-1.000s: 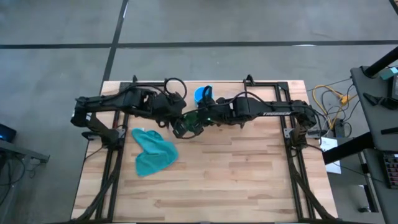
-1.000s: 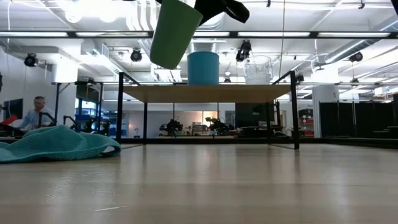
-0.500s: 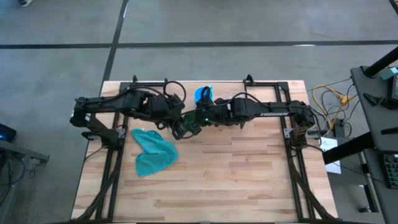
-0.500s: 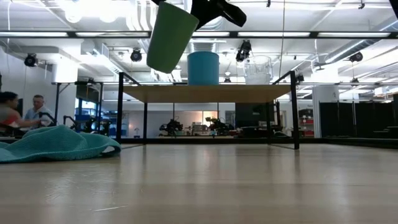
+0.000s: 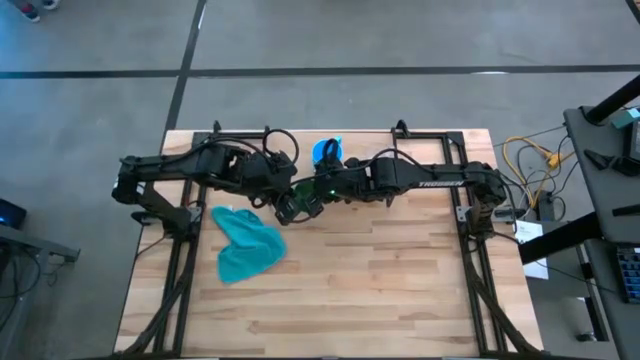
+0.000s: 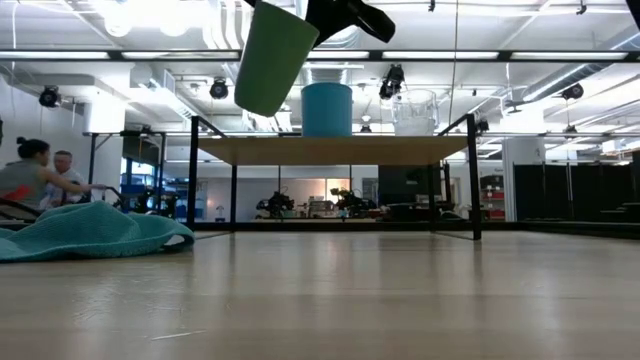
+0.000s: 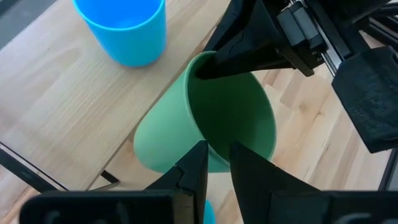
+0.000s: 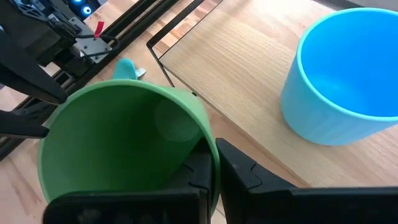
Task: Stack small to large cups/mugs on shelf
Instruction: Put the green cup on the shelf
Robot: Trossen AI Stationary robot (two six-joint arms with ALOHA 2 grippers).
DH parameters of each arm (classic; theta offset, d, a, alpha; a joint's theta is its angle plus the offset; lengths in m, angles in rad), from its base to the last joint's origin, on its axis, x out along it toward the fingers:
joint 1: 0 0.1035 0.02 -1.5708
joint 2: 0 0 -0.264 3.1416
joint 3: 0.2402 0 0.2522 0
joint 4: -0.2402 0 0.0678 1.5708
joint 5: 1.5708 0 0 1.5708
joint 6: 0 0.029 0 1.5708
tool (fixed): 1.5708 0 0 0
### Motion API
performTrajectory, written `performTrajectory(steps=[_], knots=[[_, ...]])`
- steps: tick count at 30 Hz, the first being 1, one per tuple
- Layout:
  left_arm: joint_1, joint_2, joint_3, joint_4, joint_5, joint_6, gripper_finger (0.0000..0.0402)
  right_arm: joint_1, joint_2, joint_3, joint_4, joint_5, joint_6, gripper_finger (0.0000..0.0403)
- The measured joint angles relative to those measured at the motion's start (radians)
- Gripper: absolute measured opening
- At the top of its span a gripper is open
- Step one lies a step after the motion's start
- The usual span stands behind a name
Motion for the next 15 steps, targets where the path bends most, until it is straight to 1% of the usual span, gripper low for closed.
performTrajectory(steps=[12, 15], knots=[[0.016, 0.001, -0.001, 0.0, 0.026, 0.01, 0.0054, 0.0, 0.0, 0.0, 0.003, 0.0, -0.02, 0.0009], [0.022, 0.001, -0.001, 0.001, 0.03, 0.048, 0.0054, 0.0, 0.0, 0.0, 0.002, 0.0, -0.027, 0.0009]])
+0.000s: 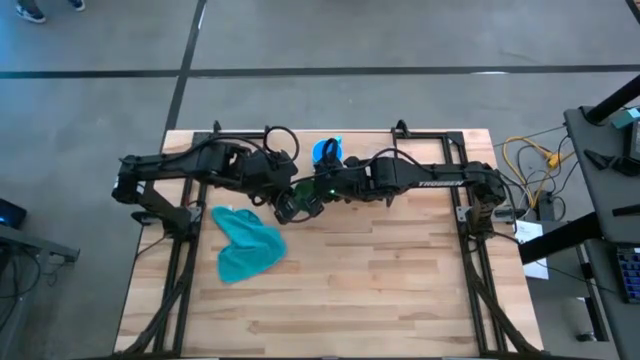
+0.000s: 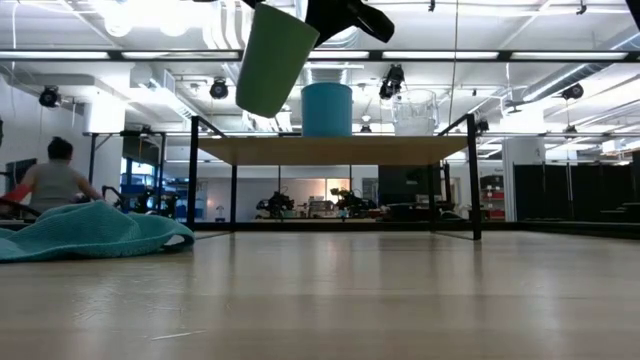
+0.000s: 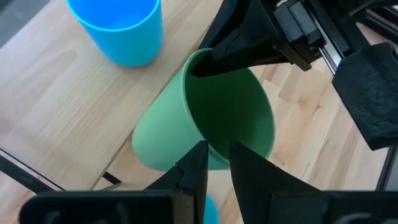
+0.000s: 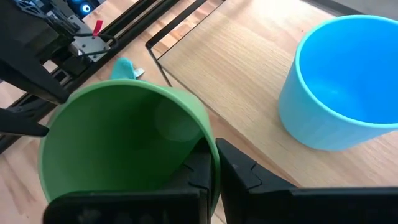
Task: Stack small to large cups/mugs on shelf
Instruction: Put the green cup on the shelf
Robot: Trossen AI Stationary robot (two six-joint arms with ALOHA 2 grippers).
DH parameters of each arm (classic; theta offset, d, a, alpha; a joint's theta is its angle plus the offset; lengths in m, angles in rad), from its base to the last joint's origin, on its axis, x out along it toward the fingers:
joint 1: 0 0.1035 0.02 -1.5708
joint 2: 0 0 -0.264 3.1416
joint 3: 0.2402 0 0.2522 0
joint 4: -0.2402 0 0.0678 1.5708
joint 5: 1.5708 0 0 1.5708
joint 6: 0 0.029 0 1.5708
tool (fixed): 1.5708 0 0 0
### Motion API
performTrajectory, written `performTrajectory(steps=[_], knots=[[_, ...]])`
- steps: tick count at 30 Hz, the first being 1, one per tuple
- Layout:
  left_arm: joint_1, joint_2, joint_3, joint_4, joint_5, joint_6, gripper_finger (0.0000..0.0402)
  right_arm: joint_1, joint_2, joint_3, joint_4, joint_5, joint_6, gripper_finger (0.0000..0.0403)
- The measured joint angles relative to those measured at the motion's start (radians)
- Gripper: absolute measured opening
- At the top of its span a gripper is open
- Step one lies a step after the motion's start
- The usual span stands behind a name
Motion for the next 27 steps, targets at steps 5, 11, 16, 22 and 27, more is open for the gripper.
performTrajectory(steps=[5, 11, 16, 22, 27], knots=[[0.013, 0.0, -0.006, 0.003, 0.002, 0.02, 0.0054, 0.0, 0.0, 0.0, -0.006, 0.001, 0.0, 0.0009], [0.032, 0.007, -0.017, 0.011, 0.001, 0.029, 0.0054, -0.001, 0.0, -0.001, -0.011, 0.009, 0.0, 0.0009], [0.032, 0.022, -0.018, 0.024, -0.024, 0.027, 0.0055, -0.005, 0.0, -0.001, -0.023, 0.027, -0.008, 0.0009], [0.039, 0.024, -0.018, 0.029, -0.042, 0.032, 0.0055, -0.01, 0.0, -0.002, -0.021, 0.028, -0.01, 0.0009], [0.045, 0.024, -0.018, 0.033, -0.05, 0.035, 0.0055, -0.014, 0.0, -0.002, -0.018, 0.027, -0.012, 0.0009]])
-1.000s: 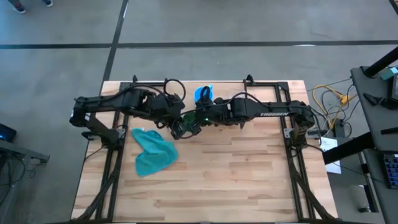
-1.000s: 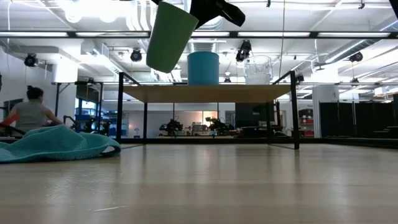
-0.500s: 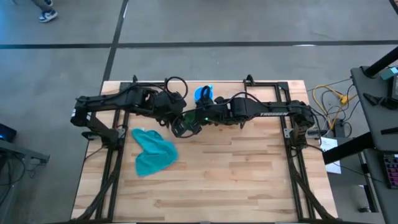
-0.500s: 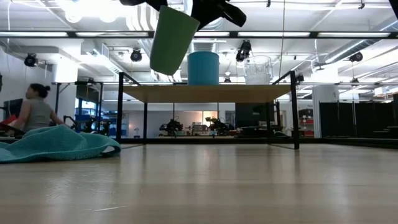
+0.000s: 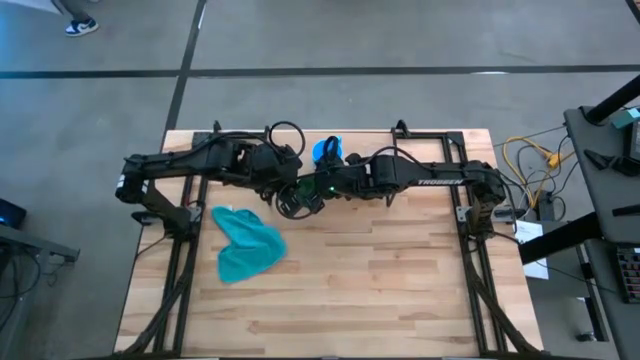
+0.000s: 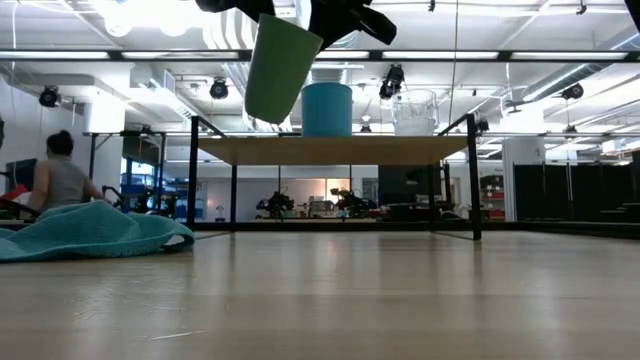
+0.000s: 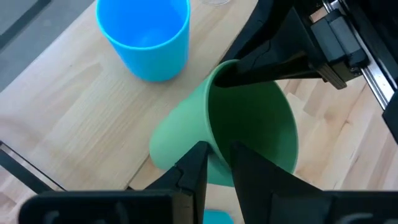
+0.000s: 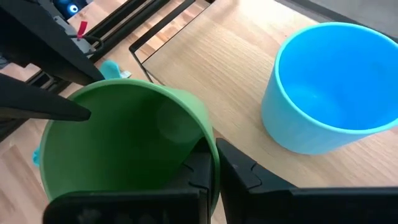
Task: Stack small to large cups/mugs on shelf
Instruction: Put the green cup on the shelf
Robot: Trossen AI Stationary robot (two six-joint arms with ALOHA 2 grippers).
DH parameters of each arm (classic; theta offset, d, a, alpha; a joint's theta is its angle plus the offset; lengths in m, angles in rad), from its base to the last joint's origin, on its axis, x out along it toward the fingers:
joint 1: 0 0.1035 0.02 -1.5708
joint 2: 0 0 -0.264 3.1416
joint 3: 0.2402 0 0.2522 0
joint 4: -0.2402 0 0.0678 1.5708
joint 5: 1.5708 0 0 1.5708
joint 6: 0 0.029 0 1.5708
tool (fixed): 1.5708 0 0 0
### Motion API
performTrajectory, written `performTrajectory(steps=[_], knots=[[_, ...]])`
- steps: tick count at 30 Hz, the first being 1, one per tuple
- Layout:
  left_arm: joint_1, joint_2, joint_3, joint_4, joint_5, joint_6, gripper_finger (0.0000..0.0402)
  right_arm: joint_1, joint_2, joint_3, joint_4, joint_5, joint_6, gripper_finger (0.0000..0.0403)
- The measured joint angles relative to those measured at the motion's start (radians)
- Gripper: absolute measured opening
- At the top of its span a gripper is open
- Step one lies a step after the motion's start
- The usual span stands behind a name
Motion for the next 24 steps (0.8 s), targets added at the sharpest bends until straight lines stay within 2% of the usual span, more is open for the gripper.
performTrajectory(steps=[9, 16, 24], knots=[[0.007, 0.0, 0.0, 0.0, 0.0, 0.005, 0.0054, -0.007, 0.0, 0.0, 0.005, -0.002, -0.022, 0.0009], [0.008, 0.0, -0.01, 0.004, 0.0, -0.002, 0.0009, -0.008, 0.0, -0.001, -0.002, 0.0, -0.025, 0.0009], [0.014, 0.0, -0.077, 0.088, 0.032, 0.002, 0.0009, -0.007, 0.0, -0.008, -0.071, -0.002, -0.017, 0.0009]])
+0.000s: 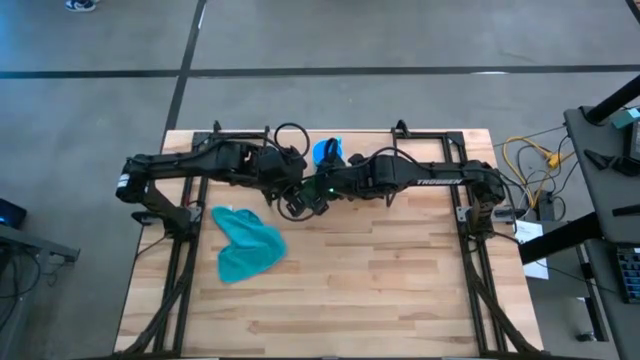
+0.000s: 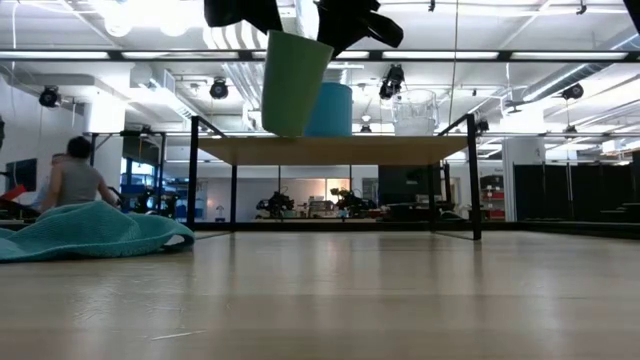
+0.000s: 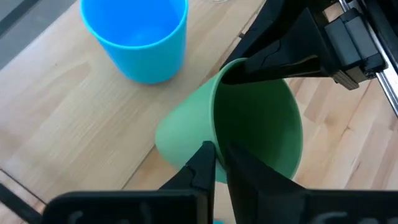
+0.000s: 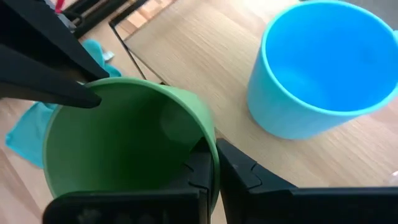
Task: Stack small to large cups/mugs on shelf
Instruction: Put the green cup on the shelf
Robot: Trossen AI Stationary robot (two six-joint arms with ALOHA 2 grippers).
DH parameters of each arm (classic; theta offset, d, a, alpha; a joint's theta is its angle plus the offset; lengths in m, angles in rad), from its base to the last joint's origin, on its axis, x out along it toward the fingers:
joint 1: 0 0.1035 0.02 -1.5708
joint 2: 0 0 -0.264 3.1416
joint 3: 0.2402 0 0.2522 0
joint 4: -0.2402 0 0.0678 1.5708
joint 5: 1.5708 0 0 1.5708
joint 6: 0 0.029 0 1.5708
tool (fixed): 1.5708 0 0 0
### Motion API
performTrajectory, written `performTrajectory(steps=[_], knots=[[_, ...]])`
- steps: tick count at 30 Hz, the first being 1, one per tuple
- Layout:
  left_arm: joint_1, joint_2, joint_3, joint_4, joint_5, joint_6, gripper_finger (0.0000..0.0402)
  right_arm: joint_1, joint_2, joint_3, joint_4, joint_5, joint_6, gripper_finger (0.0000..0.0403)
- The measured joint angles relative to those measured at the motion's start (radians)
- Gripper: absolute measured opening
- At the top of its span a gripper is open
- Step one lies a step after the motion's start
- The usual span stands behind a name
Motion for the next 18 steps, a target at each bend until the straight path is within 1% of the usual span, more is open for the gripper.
performTrajectory(steps=[18], knots=[[-0.002, 0.0, -0.007, 0.001, 0.006, 0.001, 0.0001, 0.001, 0.0, -0.01, 0.006, 0.0, -0.006, 0.0009]])
